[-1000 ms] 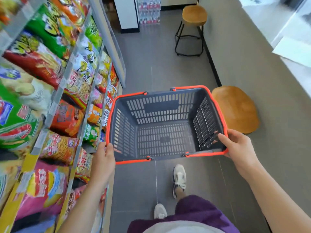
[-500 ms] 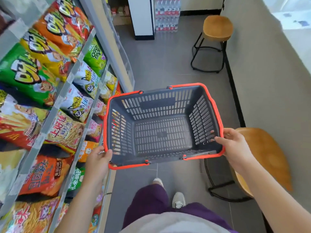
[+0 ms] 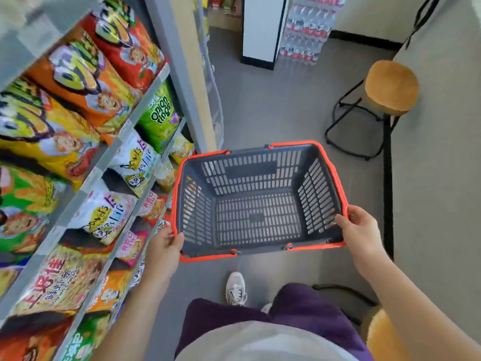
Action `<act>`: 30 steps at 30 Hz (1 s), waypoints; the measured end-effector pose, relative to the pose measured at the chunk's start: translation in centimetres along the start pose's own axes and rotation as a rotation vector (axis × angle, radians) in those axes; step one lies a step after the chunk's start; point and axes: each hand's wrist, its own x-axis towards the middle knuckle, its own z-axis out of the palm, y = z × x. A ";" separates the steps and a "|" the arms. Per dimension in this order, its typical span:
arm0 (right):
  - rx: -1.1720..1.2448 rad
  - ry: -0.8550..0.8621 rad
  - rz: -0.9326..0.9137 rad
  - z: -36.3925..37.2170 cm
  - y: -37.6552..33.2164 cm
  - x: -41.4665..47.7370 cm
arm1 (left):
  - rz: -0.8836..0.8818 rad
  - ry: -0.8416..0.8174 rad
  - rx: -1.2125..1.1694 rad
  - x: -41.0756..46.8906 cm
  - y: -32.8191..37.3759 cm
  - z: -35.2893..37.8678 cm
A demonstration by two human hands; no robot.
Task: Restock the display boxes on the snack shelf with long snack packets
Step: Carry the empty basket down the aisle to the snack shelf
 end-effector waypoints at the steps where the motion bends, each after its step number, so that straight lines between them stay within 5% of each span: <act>1: -0.029 -0.009 -0.020 0.7 -0.8 1.7 | -0.015 0.012 -0.002 0.8 0.7 0.5; 13: -0.525 -0.523 -0.262 12.3 -11.4 26.4 | -0.360 0.470 -0.301 7.7 3.9 10.9; 22: -0.705 -0.854 -0.178 19.8 -14.3 34.0 | -0.677 0.719 -0.540 6.1 3.5 19.4; 30: -0.888 -1.044 -0.181 27.9 -10.0 36.4 | -0.855 0.693 -0.522 8.5 -2.8 23.4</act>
